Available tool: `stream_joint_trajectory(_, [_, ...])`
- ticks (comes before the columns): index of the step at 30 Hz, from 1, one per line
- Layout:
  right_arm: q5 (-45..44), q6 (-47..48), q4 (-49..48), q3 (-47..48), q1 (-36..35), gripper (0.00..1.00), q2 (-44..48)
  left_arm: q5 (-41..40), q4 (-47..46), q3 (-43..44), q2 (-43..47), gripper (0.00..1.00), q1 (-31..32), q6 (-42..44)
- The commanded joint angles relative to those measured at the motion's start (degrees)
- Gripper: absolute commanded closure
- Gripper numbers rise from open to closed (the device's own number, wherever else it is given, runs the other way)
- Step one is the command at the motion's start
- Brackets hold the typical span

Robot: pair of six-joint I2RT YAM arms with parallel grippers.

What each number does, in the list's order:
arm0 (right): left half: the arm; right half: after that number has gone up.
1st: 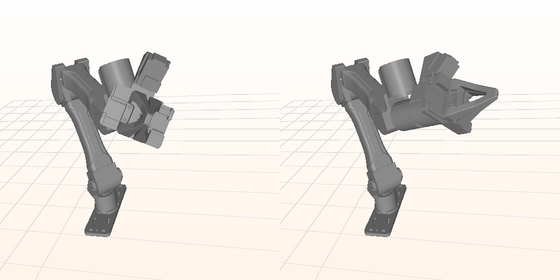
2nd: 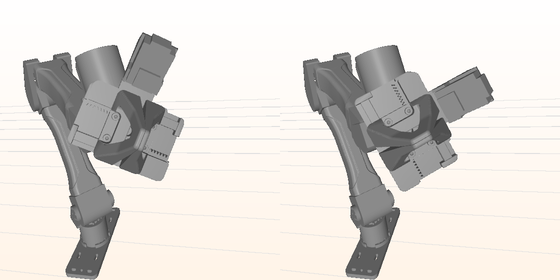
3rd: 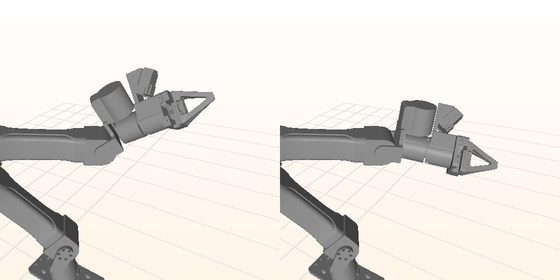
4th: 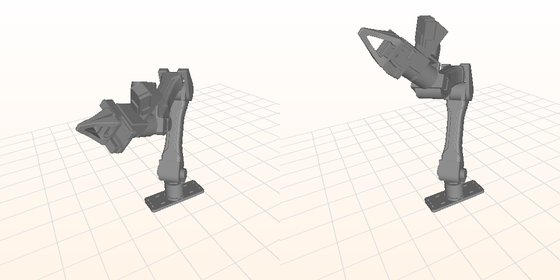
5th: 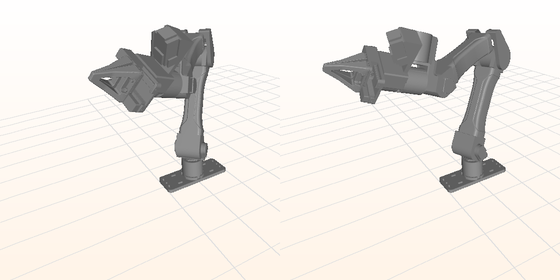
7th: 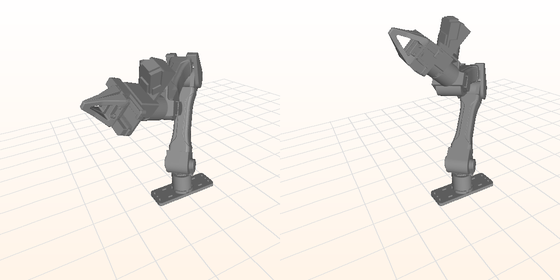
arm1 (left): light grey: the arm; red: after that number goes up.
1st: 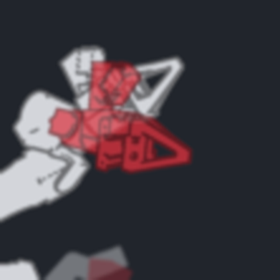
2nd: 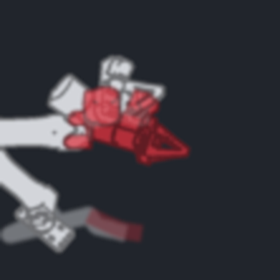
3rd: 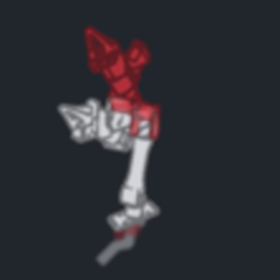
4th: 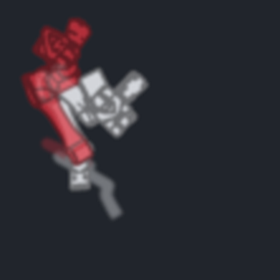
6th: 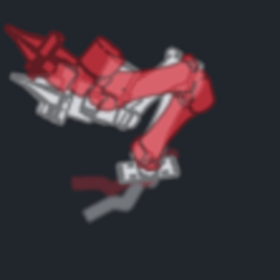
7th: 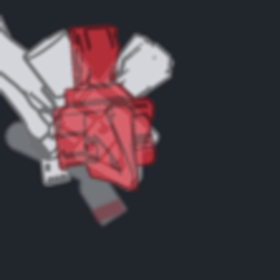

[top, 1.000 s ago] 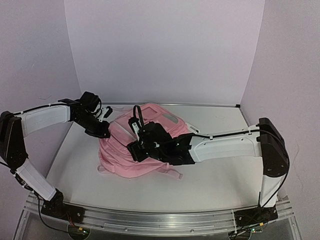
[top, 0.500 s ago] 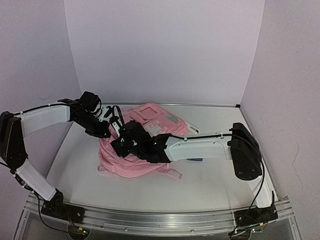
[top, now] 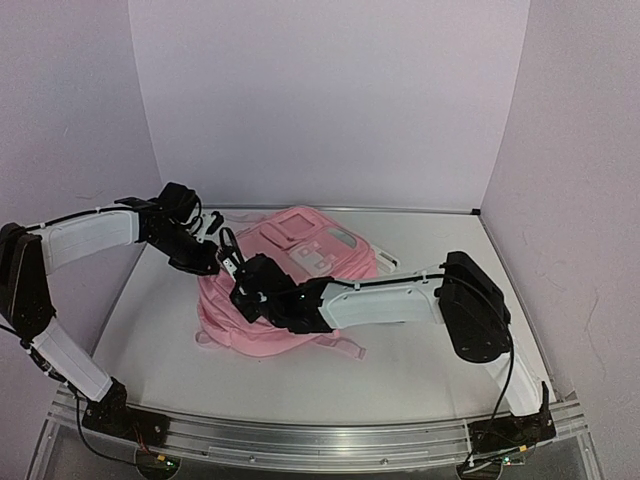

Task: Pack the student bag
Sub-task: Unzip the student bag at the center of the board.

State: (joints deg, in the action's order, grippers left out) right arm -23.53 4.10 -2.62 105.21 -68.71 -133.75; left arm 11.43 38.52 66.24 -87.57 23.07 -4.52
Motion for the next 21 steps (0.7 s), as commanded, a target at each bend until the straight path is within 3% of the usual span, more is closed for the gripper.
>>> stream_joint_trajectory(1, [2.9,-1.3,0.0,-6.4,-1.5,1.00,11.0,-4.5,-0.7,1.7,3.2,1.00,-4.2,-1.0])
stream_joint_trajectory(11, [18.3,-9.2,-0.3,-19.3,-3.4,1.00,24.6,-1.3,-1.3,1.2,4.0,1.00,-7.6,-0.1])
stream_joint_trajectory(21, [31.5,-14.4,-3.3,-24.4,-3.4,1.00,31.3,8.8,-2.7,2.0,-0.7,1.00,-7.5,0.9])
